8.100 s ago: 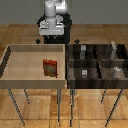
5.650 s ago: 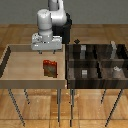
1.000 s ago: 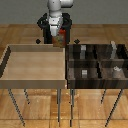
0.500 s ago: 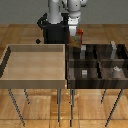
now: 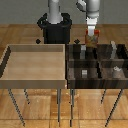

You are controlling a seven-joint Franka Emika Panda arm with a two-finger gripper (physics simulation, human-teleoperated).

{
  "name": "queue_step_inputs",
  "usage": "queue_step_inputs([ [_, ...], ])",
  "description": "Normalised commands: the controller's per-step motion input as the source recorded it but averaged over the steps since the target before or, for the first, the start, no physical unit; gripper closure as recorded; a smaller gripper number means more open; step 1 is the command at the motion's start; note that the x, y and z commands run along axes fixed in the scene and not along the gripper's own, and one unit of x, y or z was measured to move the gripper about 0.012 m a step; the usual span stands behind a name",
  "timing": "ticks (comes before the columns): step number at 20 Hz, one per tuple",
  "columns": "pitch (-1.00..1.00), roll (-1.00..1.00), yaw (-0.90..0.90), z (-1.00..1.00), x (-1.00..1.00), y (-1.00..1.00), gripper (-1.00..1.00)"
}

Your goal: Place the box of cereal into the appropriate compartment.

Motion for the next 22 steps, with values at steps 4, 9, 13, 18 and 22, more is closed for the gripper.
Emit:
queue_step_inputs([
  [4,0.00,0.00,0.00,0.00,0.00,1.00,1.00],
  [9,0.00,0.00,0.00,0.00,0.00,1.00,1.00],
  [13,0.00,0.00,0.00,-0.25,0.00,0.50,1.00],
  [18,0.00,0.00,0.00,-0.80,0.00,0.00,1.00],
  [22,0.00,0.00,0.00,-1.00,0.00,0.00,1.00],
])
